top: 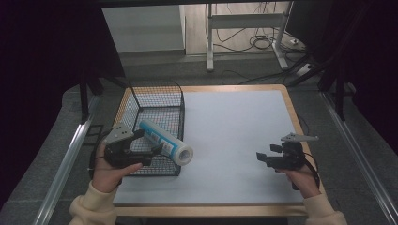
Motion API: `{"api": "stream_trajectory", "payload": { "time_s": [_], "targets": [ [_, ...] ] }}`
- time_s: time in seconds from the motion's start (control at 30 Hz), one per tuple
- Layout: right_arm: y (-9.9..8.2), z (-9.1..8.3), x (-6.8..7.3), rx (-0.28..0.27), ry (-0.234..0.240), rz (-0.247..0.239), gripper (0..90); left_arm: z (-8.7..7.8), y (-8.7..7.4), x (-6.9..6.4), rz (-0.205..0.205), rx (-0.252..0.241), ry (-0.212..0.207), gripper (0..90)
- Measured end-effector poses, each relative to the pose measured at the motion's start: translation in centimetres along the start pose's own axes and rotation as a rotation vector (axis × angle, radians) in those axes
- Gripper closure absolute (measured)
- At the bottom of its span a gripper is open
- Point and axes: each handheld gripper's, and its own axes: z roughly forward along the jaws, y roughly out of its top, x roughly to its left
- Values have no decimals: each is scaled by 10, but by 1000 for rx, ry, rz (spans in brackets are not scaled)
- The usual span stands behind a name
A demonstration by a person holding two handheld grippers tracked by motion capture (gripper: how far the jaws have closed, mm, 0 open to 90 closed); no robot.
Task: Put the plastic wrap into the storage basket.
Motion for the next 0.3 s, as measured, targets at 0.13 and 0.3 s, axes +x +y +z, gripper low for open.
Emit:
{"api": "stream_trajectory", "payload": {
  "time_s": [0.13, 0.3],
  "targets": [
    [-1, 0, 1, -18, -4, -13, 224, 0, 0, 0, 0, 1, 0, 169],
    [-1, 0, 1, -37, -15, -15, 208, -1, 0, 1, -1, -2, 0, 170]
  ]
}}
